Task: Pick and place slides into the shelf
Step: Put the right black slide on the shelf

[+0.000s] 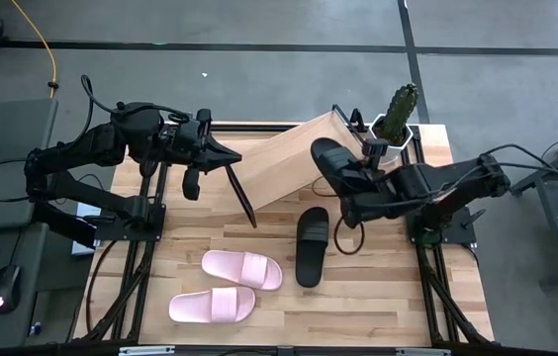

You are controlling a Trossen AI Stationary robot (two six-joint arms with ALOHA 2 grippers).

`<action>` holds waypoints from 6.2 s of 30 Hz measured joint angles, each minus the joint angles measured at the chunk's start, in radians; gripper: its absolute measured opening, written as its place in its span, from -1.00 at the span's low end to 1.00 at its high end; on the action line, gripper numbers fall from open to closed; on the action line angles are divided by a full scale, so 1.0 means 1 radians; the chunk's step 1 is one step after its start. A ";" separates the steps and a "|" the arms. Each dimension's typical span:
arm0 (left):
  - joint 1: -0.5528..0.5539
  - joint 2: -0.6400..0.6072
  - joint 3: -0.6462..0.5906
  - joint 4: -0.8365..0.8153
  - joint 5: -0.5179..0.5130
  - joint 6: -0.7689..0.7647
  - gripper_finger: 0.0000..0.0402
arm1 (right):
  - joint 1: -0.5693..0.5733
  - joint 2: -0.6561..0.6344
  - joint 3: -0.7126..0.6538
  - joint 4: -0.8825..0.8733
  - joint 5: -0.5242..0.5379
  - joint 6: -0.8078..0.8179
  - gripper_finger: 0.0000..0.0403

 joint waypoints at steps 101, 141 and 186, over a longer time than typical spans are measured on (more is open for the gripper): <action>0.000 0.000 0.000 -0.070 0.000 0.110 -1.00 | -0.729 0.054 -0.002 0.561 -0.551 -0.904 -1.00; 0.000 0.001 0.000 -0.094 -0.020 0.118 -1.00 | -0.576 -0.145 -0.002 0.370 -0.470 -0.775 -1.00; 0.000 0.001 0.000 -0.066 -0.034 0.118 -1.00 | -0.100 -0.496 -0.611 0.501 -0.010 -0.407 -1.00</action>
